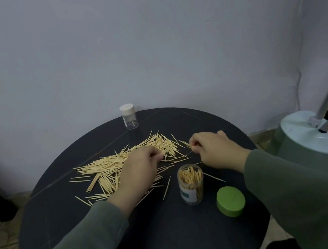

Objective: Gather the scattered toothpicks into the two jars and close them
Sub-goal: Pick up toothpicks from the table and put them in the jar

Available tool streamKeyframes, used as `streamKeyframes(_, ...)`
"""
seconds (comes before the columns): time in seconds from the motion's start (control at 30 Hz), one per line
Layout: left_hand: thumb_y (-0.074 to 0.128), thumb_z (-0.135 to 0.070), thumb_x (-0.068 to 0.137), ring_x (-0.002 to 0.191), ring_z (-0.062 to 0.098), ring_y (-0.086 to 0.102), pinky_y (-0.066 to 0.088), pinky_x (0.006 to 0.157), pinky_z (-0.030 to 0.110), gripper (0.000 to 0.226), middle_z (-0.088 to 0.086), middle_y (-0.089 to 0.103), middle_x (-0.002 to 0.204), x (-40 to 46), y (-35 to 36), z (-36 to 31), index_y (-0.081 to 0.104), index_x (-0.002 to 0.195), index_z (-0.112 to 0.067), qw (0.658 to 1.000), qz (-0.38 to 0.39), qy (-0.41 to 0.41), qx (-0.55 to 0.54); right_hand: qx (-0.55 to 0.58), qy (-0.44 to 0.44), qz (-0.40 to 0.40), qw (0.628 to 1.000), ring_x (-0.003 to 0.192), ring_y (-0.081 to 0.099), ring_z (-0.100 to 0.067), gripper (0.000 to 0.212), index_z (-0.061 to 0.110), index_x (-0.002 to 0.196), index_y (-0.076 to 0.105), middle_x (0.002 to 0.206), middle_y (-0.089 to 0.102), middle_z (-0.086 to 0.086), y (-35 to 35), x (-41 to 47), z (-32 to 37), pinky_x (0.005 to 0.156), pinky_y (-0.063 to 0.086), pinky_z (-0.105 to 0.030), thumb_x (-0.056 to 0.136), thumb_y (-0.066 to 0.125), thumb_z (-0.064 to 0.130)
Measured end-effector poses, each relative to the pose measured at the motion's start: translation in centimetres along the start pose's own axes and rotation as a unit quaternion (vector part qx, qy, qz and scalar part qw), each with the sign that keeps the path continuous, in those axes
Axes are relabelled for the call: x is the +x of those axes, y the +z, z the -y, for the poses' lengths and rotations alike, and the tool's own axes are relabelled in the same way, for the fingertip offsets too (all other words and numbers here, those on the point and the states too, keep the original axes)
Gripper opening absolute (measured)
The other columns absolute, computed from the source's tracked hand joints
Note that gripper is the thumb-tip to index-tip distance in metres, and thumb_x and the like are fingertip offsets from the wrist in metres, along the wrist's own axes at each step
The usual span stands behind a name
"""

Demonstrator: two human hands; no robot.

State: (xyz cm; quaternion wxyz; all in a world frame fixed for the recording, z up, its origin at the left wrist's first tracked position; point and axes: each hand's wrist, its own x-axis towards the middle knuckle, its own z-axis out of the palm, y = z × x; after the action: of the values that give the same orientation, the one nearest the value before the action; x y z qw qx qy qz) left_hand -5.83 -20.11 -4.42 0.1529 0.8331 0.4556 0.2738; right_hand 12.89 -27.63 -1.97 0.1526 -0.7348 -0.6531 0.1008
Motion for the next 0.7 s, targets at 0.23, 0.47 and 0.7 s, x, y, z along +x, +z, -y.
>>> streamKeyframes(0.23,0.059,-0.026,0.094,0.068,-0.002,0.049,0.038,0.063,0.019,0.006,-0.017,0.059,0.079,-0.5,-0.4,-1.4,0.064,0.093,-0.029,0.98,-0.029,-0.038,-0.194,0.204,0.006,-0.014,0.979,0.086,0.05,-0.007,0.015,0.034,0.09,0.051,0.084,0.051,0.014,0.4,-0.7,0.8,0.096,0.044,-0.043,0.099,0.047,0.022)
streamKeyframes(0.47,0.058,-0.021,0.094,0.089,0.01,0.061,0.048,0.076,0.022,0.009,-0.005,0.067,0.09,-1.1,-0.9,-3.1,0.067,0.095,-0.023,0.893,-0.068,-0.107,-0.433,0.295,-0.055,-0.008,0.954,0.076,0.051,-0.005,0.013,0.029,0.092,0.051,0.084,0.054,0.007,-0.5,-2.0,2.1,0.067,0.043,-0.017,0.1,0.047,0.019)
streamKeyframes(0.7,0.055,-0.019,0.095,0.068,-0.009,0.057,0.044,0.064,0.015,0.014,-0.014,0.064,0.078,-2.3,-1.4,-4.8,0.067,0.102,-0.019,0.842,-0.039,-0.101,-0.529,0.34,-0.096,0.012,0.935,0.08,0.054,-0.001,0.016,0.031,0.092,0.053,0.086,0.056,0.01,-0.9,-2.6,2.3,0.076,0.046,-0.02,0.099,0.048,0.017)
